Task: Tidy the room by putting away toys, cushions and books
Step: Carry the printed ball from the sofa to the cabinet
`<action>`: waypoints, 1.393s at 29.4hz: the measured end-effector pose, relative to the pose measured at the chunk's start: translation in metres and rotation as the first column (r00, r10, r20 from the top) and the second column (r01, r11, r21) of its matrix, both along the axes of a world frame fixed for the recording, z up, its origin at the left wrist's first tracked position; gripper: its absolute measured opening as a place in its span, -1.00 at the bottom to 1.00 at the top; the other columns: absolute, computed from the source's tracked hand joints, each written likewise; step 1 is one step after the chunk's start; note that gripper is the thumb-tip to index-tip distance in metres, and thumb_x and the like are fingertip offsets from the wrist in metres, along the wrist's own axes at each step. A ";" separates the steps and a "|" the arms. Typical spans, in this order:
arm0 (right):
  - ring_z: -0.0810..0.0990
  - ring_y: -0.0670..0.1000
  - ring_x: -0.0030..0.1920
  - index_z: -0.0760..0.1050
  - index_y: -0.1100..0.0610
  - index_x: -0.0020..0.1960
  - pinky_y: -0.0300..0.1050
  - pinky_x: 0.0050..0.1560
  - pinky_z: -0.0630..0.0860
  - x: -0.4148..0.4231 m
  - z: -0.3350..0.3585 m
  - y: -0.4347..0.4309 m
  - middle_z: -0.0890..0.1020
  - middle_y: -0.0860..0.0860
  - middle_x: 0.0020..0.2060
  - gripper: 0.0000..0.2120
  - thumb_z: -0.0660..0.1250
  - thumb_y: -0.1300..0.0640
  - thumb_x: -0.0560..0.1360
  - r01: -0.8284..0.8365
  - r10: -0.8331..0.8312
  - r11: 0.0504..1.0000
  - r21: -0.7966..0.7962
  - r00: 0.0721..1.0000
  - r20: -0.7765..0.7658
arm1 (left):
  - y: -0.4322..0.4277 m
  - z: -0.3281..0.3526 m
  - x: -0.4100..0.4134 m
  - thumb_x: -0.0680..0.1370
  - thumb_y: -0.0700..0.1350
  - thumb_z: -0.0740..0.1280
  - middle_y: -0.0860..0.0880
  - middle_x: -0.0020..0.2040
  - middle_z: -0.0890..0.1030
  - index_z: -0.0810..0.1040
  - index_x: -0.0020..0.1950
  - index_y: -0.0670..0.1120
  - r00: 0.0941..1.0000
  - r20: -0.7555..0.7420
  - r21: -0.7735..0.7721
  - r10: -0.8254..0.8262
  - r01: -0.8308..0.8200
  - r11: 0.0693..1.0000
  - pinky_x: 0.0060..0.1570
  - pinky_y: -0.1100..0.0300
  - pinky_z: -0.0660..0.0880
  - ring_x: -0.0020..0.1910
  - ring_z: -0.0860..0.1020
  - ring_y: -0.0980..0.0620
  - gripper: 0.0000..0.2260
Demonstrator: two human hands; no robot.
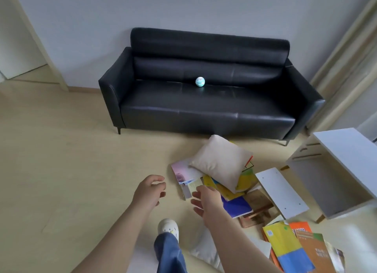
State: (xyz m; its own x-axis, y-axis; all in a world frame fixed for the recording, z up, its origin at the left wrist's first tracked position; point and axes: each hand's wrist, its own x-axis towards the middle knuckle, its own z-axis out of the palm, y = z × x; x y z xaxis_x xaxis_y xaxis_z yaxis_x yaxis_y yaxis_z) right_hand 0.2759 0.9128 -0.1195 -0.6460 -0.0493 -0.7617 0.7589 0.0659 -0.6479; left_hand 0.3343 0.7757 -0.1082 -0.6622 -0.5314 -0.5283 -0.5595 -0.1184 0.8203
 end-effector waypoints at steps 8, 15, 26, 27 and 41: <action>0.43 0.03 -0.36 0.39 0.15 -0.18 -0.21 -0.34 0.32 -0.199 -0.012 -0.118 0.49 0.08 -0.24 -0.83 0.10 0.27 0.55 -0.004 0.004 1.000 0.018 1.000 -0.027 | -0.121 -0.006 -0.189 0.53 -0.20 0.26 -0.06 -0.04 0.60 0.52 -0.07 0.01 1.000 0.002 -0.021 -0.021 0.021 1.000 -0.17 0.18 0.41 -0.10 0.60 -0.01 -0.89; 0.49 0.03 -0.31 0.42 0.13 -0.13 -0.19 -0.31 0.37 -0.360 -0.008 -0.212 0.51 0.06 -0.24 -0.88 0.13 0.24 0.53 0.001 0.007 0.996 0.088 0.996 -0.094 | -0.228 0.010 -0.353 0.55 -0.15 0.23 -0.04 -0.04 0.60 0.52 -0.05 0.01 1.000 -0.017 -0.019 -0.024 0.024 1.000 -0.16 0.18 0.43 -0.08 0.61 0.01 -0.90; 0.50 0.04 -0.28 0.41 0.09 -0.14 -0.19 -0.32 0.38 -0.602 -0.023 -0.353 0.53 0.04 -0.23 -0.88 0.16 0.23 0.54 0.166 -0.161 0.983 0.073 0.984 -0.070 | -0.379 -0.004 -0.629 0.57 -0.16 0.18 0.01 -0.04 0.57 0.49 0.04 0.01 0.965 0.003 -0.102 -0.263 0.262 0.960 -0.09 0.17 0.51 -0.07 0.58 0.07 -0.86; 0.49 0.03 -0.29 0.41 0.10 -0.14 -0.19 -0.32 0.39 -0.621 -0.020 -0.360 0.52 0.04 -0.24 -0.89 0.17 0.24 0.54 0.183 -0.177 0.980 0.074 0.981 -0.081 | -0.389 -0.001 -0.652 0.57 -0.17 0.18 0.01 -0.03 0.57 0.50 0.05 0.01 0.961 0.005 -0.102 -0.278 0.277 0.955 -0.11 0.19 0.50 -0.08 0.58 0.07 -0.85; 0.44 -0.04 -0.34 0.40 0.08 -0.15 -0.22 -0.34 0.35 -0.913 -0.052 -0.425 0.49 0.01 -0.26 -0.87 0.15 0.23 0.53 0.258 -0.260 0.960 0.105 0.965 0.005 | -0.440 -0.031 -0.958 0.56 -0.18 0.20 -0.01 0.06 0.58 0.51 0.08 0.00 0.891 0.140 -0.041 -0.433 0.442 0.896 -0.18 0.24 0.47 -0.06 0.60 0.07 -0.83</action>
